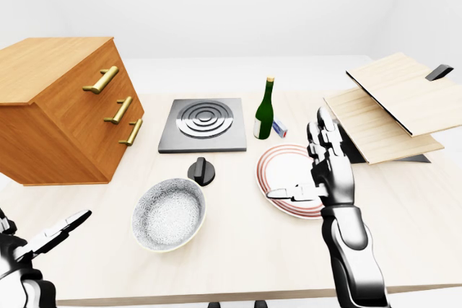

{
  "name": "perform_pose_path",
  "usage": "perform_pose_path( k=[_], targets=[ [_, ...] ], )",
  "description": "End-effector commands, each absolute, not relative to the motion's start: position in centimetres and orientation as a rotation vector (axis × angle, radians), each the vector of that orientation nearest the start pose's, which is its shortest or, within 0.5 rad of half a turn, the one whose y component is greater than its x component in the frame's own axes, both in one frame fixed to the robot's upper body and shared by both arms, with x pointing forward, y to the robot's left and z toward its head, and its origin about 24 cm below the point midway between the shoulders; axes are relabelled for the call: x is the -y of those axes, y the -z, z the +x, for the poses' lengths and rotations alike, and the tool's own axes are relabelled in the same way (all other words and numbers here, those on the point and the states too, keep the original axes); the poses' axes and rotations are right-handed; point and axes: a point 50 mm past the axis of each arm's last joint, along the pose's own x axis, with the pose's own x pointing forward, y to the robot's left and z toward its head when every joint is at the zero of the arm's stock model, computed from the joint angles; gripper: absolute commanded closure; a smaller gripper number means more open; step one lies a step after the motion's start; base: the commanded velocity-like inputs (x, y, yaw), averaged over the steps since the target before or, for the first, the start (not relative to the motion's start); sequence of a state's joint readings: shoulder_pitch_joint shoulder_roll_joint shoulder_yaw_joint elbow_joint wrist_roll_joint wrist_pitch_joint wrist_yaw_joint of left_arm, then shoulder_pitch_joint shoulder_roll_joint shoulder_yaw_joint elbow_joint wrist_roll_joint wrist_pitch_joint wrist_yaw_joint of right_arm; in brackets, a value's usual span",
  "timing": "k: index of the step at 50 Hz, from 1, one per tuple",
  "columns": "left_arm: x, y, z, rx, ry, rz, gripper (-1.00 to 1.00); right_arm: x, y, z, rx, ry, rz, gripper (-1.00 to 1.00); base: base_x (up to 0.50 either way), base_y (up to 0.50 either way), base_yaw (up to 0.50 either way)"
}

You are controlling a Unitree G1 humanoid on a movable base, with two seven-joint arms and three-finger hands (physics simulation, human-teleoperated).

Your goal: Pick up the akita bowl and put it on the plate.

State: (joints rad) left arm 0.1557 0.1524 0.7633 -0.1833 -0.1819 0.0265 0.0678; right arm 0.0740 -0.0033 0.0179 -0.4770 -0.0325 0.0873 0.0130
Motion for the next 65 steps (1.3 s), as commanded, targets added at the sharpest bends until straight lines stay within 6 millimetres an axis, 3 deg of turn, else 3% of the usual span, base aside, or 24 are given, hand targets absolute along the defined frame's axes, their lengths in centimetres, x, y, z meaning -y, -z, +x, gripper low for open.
perform_pose_path(
  k=[1, 11, 17, 34, 40, 45, 54, 65],
  targets=[
    [-34.9, -9.3, 14.5, 0.133, -0.830, 0.086, -1.00, 14.1, -12.5, 22.7, 0.316, -0.027, -0.061, -1.00, 0.00, 0.00, 0.00],
    [-35.0, -8.7, 14.8, 0.133, -0.836, 0.086, -1.00, 13.3, -13.5, 22.5, 0.361, -0.059, -0.137, -1.00, 0.00, 0.00, 0.00],
    [-35.0, -8.9, 14.7, 0.134, -0.837, 0.086, -1.00, 11.9, -13.2, 22.5, 0.355, -0.134, -0.220, -1.00, 0.00, 0.00, 0.00],
    [-35.0, -8.8, 14.7, 0.137, -0.839, 0.085, -1.00, 8.9, -15.3, 21.3, 0.462, -0.308, -0.381, -1.00, 0.00, 0.00, 0.00],
    [-35.0, -8.9, 14.6, 0.138, -0.838, 0.085, -1.00, 7.7, -17.3, 20.1, 0.568, -0.404, -0.517, -1.00, 0.00, 0.00, 0.00],
    [-35.0, -8.8, 14.6, 0.139, -0.838, 0.086, -1.00, 6.4, -17.6, 19.7, 0.583, -0.487, -0.669, -1.00, 0.00, 0.00, 0.00],
    [-35.0, -9.0, 14.6, 0.141, -0.836, 0.088, -1.00, 4.8, -17.2, 20.4, 0.506, -0.557, -0.958, -1.00, 0.00, 0.00, 0.00],
    [-35.0, -8.9, 14.6, 0.142, -0.836, 0.087, -1.00, 4.3, -16.6, 21.2, 0.394, -0.538, -1.090, -1.00, 0.00, 0.00, 0.00]
  ],
)
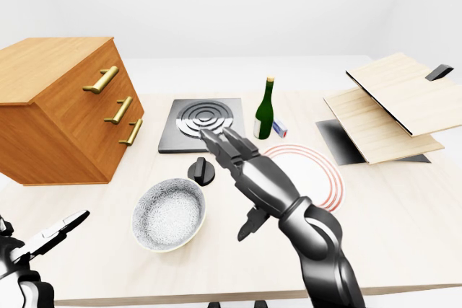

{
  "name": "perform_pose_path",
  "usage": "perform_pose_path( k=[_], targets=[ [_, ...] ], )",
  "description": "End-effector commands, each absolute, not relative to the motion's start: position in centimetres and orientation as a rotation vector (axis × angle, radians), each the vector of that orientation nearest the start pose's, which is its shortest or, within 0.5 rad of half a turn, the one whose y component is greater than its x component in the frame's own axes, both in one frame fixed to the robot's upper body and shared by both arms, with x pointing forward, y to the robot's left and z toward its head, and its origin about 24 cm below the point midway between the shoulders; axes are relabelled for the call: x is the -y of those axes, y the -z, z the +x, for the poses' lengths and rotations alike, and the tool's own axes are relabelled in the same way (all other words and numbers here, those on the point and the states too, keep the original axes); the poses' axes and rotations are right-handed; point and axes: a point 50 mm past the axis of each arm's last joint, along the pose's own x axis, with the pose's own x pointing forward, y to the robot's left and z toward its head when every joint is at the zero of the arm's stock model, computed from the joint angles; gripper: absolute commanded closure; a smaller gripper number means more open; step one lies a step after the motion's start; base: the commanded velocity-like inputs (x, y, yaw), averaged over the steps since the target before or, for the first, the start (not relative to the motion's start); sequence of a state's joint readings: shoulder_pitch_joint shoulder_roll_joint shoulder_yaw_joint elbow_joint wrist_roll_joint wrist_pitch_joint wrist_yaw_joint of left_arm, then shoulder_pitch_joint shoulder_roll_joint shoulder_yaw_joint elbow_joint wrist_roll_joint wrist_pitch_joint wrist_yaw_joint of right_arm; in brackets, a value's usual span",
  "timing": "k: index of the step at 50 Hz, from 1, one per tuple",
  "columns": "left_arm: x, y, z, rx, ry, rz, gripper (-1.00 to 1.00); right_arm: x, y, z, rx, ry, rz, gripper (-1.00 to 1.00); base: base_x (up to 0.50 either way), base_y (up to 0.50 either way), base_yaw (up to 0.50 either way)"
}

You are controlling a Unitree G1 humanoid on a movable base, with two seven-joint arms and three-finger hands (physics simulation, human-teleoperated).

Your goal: Pick up the akita bowl and put it on the plate.

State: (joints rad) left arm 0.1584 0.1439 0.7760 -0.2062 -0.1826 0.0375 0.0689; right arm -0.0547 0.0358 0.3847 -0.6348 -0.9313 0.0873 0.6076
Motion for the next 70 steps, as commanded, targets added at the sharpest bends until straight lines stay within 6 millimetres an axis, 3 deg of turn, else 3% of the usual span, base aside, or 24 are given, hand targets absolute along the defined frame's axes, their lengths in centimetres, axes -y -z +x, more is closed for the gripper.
perform_pose_path(
  k=[1, 18, 36, 70],
  targets=[
    [-35.0, -8.9, 14.6, 0.142, -0.836, 0.087, -1.00, 4.2, -16.5, 21.4, 0.387, -0.529, -1.122, -1.00, 0.00, 0.00, 0.00],
    [-35.0, -8.9, 14.6, 0.144, -0.835, 0.086, -1.00, 3.1, -17.3, 22.3, 0.374, -0.456, -1.186, -1.00, 0.00, 0.00, 0.00],
    [-35.0, -9.0, 14.6, 0.145, -0.836, 0.086, -1.00, -0.3, -15.5, 20.5, 0.364, -0.593, -1.217, -1.00, 0.00, 0.00, 0.00],
    [-35.0, -8.9, 14.7, 0.146, -0.838, 0.084, -1.00, -2.7, -15.8, 18.5, 0.423, -0.618, -1.298, -1.00, 0.00, 0.00, 0.00]
  ],
)
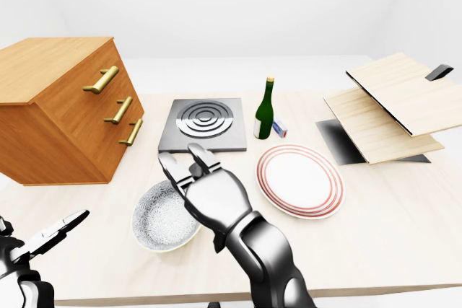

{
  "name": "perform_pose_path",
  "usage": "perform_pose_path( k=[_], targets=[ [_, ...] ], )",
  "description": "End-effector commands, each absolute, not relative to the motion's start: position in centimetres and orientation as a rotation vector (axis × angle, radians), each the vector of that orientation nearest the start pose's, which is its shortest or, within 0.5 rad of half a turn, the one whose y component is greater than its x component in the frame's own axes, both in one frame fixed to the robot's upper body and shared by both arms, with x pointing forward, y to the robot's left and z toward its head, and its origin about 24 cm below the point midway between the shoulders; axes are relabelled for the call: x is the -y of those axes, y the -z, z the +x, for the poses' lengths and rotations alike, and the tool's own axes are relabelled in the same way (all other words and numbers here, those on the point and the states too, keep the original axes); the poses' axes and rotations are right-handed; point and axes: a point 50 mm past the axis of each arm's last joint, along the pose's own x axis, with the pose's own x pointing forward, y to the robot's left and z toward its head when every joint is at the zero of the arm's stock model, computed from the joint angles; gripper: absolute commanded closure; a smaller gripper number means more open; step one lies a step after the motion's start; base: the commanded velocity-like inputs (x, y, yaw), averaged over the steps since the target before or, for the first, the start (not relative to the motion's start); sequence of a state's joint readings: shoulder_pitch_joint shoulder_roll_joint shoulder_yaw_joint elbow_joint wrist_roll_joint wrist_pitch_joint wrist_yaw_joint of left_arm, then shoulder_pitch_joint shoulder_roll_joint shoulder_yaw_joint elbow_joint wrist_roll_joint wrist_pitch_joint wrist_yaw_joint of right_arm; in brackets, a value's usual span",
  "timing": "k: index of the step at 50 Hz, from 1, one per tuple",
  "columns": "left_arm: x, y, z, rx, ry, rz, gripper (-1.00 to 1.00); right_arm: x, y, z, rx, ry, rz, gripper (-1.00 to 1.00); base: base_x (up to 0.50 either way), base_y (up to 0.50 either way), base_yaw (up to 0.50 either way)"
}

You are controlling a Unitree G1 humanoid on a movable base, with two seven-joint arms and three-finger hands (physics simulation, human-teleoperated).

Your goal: Pick up the akita bowl and put it on the plate.

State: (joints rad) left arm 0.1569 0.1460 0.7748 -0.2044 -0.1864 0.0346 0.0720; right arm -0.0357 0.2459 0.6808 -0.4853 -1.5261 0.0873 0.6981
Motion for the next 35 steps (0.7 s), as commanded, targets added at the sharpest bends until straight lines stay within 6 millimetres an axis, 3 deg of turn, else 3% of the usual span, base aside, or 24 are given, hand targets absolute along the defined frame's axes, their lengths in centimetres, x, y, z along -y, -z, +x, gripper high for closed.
perform_pose_path(
  k=[1, 35],
  targets=[
    [-35.0, -8.9, 14.6, 0.146, -0.837, 0.084, -1.00, -2.8, -15.7, 18.4, 0.421, -0.626, -1.304, -1.00, 0.00, 0.00, 0.00],
    [-34.9, -9.1, 14.6, 0.146, -0.835, 0.083, -1.00, -3.5, -13.8, 18.6, 0.361, -0.677, -1.372, -1.00, 0.00, 0.00, 0.00]
  ],
)
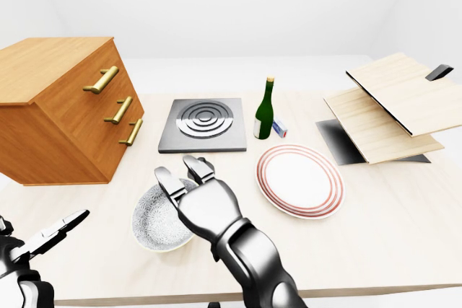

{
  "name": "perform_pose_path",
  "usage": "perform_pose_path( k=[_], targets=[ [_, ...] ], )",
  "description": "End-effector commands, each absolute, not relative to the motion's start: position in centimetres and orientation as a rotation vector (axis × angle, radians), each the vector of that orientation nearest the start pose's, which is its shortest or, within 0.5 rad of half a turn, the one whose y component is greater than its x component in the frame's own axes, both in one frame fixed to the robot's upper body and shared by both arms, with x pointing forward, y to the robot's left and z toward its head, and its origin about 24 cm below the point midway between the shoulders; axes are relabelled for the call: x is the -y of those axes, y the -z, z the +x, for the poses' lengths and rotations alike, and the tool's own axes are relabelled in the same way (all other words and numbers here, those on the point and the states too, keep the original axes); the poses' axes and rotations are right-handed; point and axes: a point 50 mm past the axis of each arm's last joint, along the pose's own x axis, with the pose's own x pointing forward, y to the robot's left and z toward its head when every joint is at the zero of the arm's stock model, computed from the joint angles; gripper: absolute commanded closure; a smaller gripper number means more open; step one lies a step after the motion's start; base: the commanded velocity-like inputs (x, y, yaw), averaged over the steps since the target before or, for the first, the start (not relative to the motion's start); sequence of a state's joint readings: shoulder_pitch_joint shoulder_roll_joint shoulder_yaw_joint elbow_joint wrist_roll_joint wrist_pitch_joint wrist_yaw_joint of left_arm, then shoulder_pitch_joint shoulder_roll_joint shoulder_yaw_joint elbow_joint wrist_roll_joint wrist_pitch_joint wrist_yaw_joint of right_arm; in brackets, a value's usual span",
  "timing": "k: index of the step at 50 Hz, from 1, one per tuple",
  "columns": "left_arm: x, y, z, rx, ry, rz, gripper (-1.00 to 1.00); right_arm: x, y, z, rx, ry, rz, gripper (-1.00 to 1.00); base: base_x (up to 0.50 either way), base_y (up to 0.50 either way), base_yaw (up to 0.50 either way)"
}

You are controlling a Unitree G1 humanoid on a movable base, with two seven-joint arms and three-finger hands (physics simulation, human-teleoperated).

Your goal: Pick up the akita bowl and put it on the plate.

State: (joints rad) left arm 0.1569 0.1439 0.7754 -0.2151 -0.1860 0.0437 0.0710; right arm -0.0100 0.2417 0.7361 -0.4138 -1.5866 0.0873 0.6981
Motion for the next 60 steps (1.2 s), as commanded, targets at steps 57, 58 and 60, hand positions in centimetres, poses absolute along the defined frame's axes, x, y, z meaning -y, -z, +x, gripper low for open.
perform_pose_path(
  k=[57, 58, 60],
  targets=[
    [-34.9, -9.0, 14.8, 0.146, -0.832, 0.083, -1.00, -6.3, -9.7, 17.9, 0.270, -0.901, -1.397, -1.00, 0.00, 0.00, 0.00],
    [-34.9, -9.1, 14.7, 0.146, -0.831, 0.083, -1.00, -6.3, -9.6, 18.0, 0.268, -0.904, -1.398, -1.00, 0.00, 0.00, 0.00],
    [-34.9, -9.1, 14.7, 0.147, -0.831, 0.083, -1.00, -6.3, -9.6, 17.9, 0.270, -0.901, -1.406, -1.00, 0.00, 0.00, 0.00]
  ],
)
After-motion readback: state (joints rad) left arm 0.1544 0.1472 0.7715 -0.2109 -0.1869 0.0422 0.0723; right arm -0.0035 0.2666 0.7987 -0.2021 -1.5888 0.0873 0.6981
